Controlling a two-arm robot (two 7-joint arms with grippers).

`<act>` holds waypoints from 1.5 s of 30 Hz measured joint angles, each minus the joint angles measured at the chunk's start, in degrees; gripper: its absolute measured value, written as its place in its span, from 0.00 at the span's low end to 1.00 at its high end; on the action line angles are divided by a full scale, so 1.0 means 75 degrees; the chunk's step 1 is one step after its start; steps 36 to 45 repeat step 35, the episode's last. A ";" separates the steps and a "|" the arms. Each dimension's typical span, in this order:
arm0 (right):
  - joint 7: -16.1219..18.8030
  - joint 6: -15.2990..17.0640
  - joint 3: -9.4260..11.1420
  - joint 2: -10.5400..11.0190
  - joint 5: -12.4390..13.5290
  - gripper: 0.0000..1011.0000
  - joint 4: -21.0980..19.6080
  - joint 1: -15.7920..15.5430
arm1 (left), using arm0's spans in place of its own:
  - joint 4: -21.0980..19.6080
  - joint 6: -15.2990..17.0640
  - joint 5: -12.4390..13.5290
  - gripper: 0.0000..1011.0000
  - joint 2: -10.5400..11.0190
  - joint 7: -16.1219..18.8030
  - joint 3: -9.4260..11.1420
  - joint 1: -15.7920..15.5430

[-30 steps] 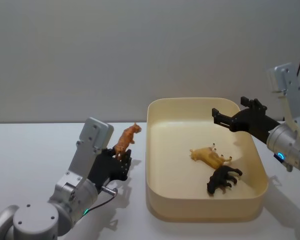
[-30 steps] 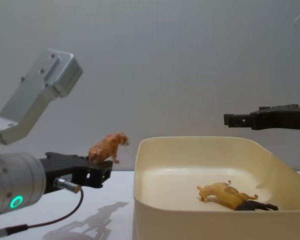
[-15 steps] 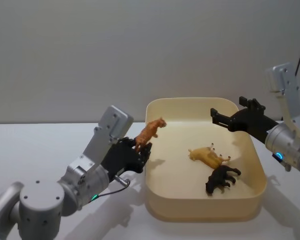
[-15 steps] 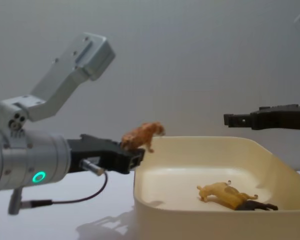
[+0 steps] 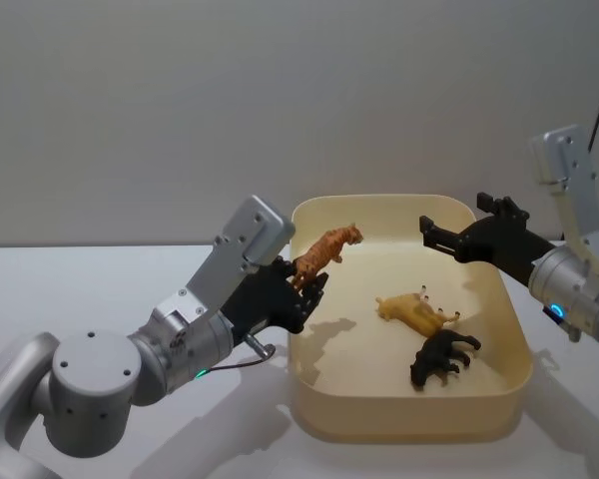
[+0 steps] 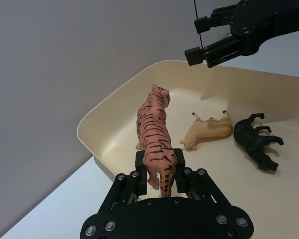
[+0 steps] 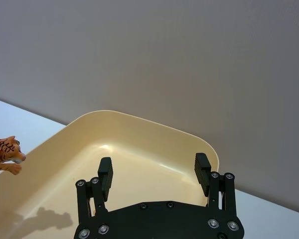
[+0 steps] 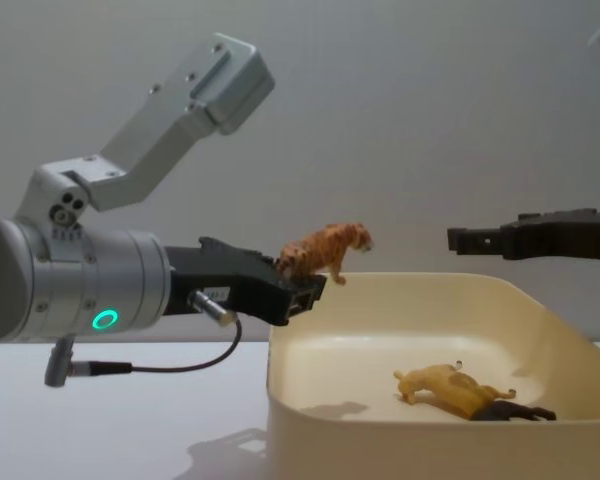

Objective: Pick up the toy alternately with two hands and place it into the central storage box.

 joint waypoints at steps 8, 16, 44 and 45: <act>0.0001 0.0000 0.0000 0.0000 0.0000 0.99 0.0000 0.0000 | 0.0005 0.0008 0.0199 0.45 -0.0032 -0.0228 0.0029 -0.0104; 0.0001 0.0000 -0.0001 0.0000 0.0000 0.99 0.0000 0.0000 | 0.0011 0.0019 0.0294 0.69 -0.0045 -0.0334 0.0042 -0.0151; 0.0001 0.0000 0.0000 -0.0001 0.0000 0.99 0.0000 0.0000 | 0.0012 0.0031 0.0376 0.99 -0.0059 -0.0431 0.0056 -0.0190; 0.0001 0.0000 0.0000 -0.0001 0.0000 0.99 0.0000 0.0000 | 0.0012 0.0031 0.0376 0.99 -0.0059 -0.0431 0.0056 -0.0190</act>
